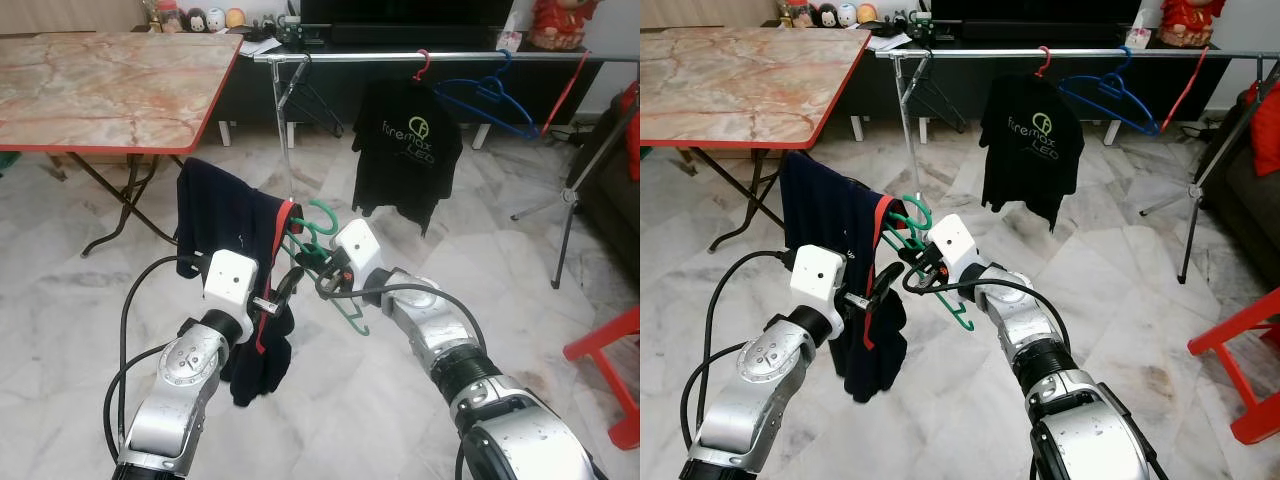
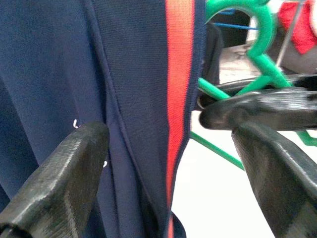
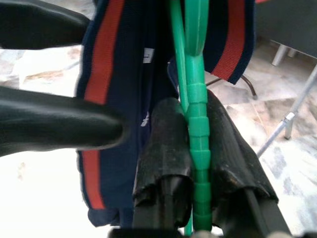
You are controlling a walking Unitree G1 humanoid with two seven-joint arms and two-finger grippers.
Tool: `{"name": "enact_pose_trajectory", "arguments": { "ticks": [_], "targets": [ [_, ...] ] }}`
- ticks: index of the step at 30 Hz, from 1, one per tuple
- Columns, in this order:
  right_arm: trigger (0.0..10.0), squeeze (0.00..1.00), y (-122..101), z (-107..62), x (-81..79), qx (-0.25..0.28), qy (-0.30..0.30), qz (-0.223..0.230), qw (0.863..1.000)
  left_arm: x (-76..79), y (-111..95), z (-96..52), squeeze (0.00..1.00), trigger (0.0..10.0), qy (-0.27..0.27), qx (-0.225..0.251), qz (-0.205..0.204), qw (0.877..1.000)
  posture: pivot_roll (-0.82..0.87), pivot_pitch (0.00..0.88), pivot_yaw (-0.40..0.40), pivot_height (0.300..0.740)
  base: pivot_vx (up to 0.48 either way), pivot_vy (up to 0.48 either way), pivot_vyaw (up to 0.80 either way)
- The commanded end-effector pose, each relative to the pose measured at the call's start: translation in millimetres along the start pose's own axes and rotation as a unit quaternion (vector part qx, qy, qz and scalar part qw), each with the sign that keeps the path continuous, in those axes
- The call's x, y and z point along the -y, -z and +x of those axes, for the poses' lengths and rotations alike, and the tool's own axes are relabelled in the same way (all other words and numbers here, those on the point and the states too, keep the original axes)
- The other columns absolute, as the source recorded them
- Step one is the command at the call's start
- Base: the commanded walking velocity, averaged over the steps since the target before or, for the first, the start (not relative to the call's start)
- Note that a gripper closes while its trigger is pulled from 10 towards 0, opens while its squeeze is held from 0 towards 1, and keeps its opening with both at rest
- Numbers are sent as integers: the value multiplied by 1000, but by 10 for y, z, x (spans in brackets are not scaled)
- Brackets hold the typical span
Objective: Hang hanger
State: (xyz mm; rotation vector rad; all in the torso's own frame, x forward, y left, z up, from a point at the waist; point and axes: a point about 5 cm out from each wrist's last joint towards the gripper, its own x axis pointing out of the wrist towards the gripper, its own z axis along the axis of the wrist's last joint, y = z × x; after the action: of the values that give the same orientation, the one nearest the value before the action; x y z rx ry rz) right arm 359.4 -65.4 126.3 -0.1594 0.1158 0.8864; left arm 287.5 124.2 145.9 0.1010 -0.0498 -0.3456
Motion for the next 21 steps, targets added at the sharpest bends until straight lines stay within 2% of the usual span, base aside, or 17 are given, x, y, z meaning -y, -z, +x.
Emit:
{"name": "enact_pose_trajectory", "arguments": {
  "ticks": [1,7,11,12,15,21],
  "targets": [
    [0,0,-241,61,-49,42,-25,-26,998,41,-24,91,0,10000,-14,-10,-5,1000,40,28,-14,740,0,0,0],
    [0,0,-280,70,-96,46,-42,-39,997,-33,16,132,0,10000,-74,-39,-10,996,40,28,-10,740,0,0,0],
    [0,0,-282,74,-127,48,-47,-36,997,-121,8,170,0,10000,-118,-53,4,992,42,27,-7,740,0,0,0],
    [0,0,-278,70,-137,48,-49,-35,997,-156,11,179,0,10000,-133,-60,19,989,42,27,-7,740,0,0,0],
    [0,0,-276,63,-145,48,-51,-34,997,-206,40,177,0,10000,-162,-74,21,984,42,27,-7,740,0,0,0],
    [0,0,-268,63,-154,45,-53,-32,997,-208,33,204,0,10000,-177,-75,22,981,40,22,-7,740,0,0,0]
  ]
}}
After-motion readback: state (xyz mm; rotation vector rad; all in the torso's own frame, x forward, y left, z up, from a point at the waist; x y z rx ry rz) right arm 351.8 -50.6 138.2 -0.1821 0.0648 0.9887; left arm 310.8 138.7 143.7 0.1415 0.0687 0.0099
